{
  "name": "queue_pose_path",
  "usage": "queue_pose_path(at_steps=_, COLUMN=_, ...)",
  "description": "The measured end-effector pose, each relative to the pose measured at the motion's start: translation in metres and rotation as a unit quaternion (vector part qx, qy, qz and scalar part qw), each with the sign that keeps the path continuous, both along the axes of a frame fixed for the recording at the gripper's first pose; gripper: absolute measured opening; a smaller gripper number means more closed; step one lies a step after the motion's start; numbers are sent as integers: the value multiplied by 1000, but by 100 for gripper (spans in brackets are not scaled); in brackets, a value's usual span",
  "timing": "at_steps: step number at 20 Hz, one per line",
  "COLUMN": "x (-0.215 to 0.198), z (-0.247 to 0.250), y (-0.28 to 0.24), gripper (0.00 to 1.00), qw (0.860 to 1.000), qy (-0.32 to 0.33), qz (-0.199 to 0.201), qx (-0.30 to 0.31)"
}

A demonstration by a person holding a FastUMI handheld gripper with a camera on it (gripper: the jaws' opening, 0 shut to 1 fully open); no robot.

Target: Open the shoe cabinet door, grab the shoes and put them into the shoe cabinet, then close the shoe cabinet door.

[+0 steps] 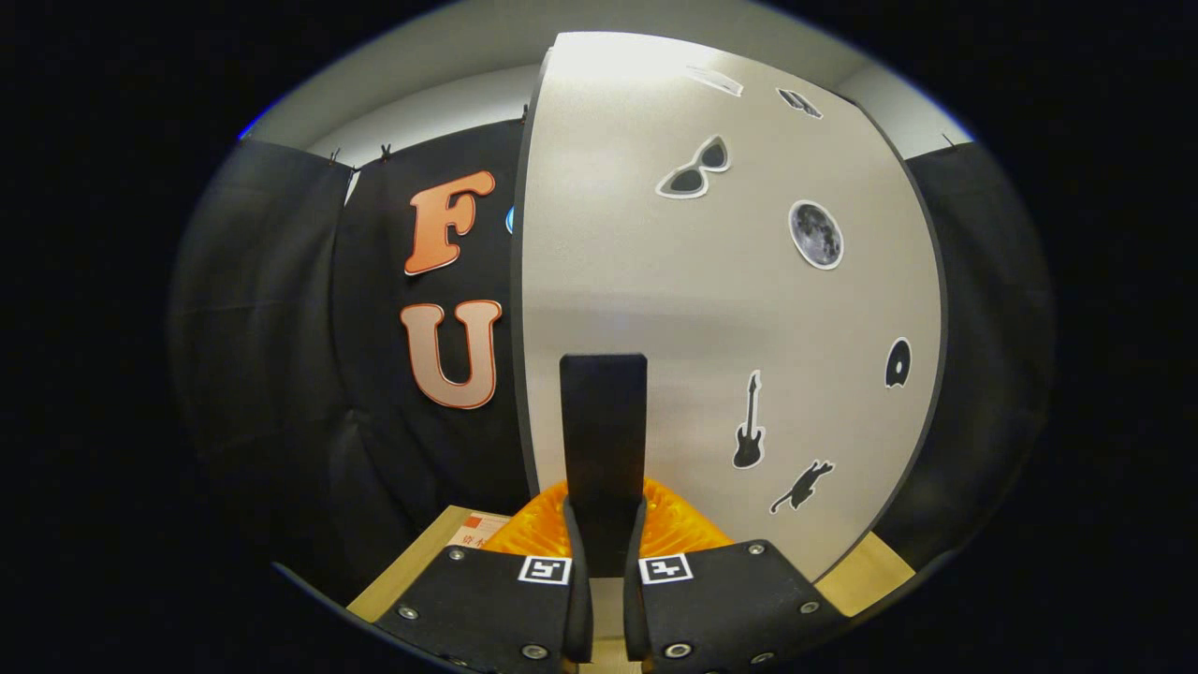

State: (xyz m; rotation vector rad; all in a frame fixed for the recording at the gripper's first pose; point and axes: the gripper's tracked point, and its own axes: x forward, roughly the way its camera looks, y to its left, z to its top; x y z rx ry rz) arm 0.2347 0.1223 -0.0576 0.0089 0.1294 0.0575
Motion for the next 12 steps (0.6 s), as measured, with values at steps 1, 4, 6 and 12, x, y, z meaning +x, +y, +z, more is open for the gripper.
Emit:
queue_pose_path(at_steps=1, x=-7, z=1, y=-1, gripper=12, qw=1000, qy=-4, qz=2, qx=1)
queue_pose_path(at_steps=4, x=-25, z=1, y=-8, gripper=12, qw=1000, qy=-3, qz=7, qx=6)
queue_pose_path(at_steps=6, x=-38, z=3, y=-16, gripper=12, qw=1000, qy=-8, qz=1, qx=-3)
queue_pose_path(at_steps=12, x=-69, z=3, y=-38, gripper=12, qw=1000, qy=-12, qz=-7, qx=2)
